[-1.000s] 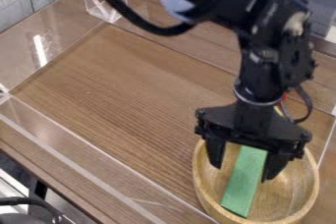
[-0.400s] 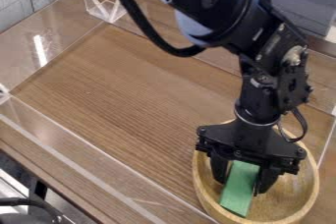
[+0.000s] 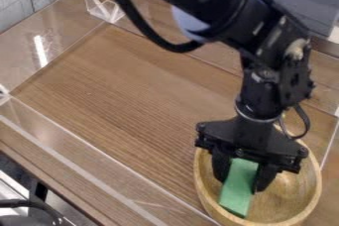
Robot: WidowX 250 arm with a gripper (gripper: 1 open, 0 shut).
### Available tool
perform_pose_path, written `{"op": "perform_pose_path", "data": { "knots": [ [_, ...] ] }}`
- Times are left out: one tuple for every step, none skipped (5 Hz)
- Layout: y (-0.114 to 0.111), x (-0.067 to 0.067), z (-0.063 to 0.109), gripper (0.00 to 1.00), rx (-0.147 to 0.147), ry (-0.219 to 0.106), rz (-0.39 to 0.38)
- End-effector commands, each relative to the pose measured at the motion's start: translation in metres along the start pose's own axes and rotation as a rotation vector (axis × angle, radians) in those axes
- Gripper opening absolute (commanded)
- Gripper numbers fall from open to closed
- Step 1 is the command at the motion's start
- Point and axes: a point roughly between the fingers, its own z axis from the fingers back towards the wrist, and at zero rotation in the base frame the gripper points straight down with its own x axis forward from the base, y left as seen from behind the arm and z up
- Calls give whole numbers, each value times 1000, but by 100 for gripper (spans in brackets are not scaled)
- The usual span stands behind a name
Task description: Remove the green block from the brown bowl and put it on the table
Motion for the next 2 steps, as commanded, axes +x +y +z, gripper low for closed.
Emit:
{"op": "perform_pose_path", "data": {
  "knots": [
    [-6, 10, 37, 0, -52, -75, -23],
    [3, 19, 63, 0, -74, -121, -22]
  ]
}}
